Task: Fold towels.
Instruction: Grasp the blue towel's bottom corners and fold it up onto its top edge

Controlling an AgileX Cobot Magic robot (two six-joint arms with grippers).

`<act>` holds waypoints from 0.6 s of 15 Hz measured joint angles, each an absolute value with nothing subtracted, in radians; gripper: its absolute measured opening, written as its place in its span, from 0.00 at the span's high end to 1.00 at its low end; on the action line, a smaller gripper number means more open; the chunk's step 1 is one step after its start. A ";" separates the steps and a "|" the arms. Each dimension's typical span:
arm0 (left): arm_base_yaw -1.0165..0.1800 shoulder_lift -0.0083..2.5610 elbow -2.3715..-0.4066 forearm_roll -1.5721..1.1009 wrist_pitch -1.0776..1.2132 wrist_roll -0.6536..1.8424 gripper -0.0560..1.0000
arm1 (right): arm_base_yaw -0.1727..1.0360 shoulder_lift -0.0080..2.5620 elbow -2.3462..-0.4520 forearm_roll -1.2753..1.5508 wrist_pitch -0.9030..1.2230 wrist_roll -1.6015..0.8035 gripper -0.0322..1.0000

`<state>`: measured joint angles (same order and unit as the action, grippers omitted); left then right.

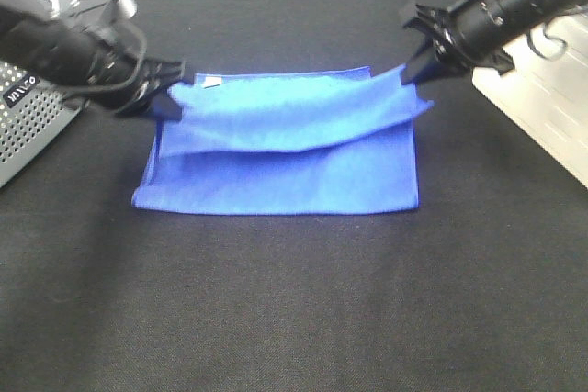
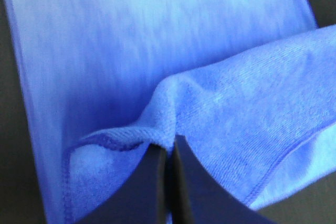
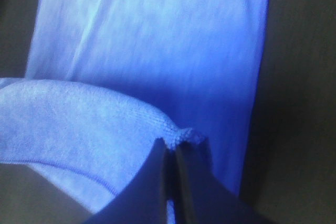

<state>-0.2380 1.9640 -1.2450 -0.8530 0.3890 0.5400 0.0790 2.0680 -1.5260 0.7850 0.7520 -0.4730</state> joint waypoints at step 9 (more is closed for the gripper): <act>-0.190 2.411 -1.877 -0.800 0.364 0.520 0.95 | 0.079 2.499 -2.108 0.703 0.742 -0.416 0.97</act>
<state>-0.1900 2.4110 -1.8770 -0.8000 0.3640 0.5200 0.0790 2.4990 -2.1080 0.7030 0.7420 -0.4160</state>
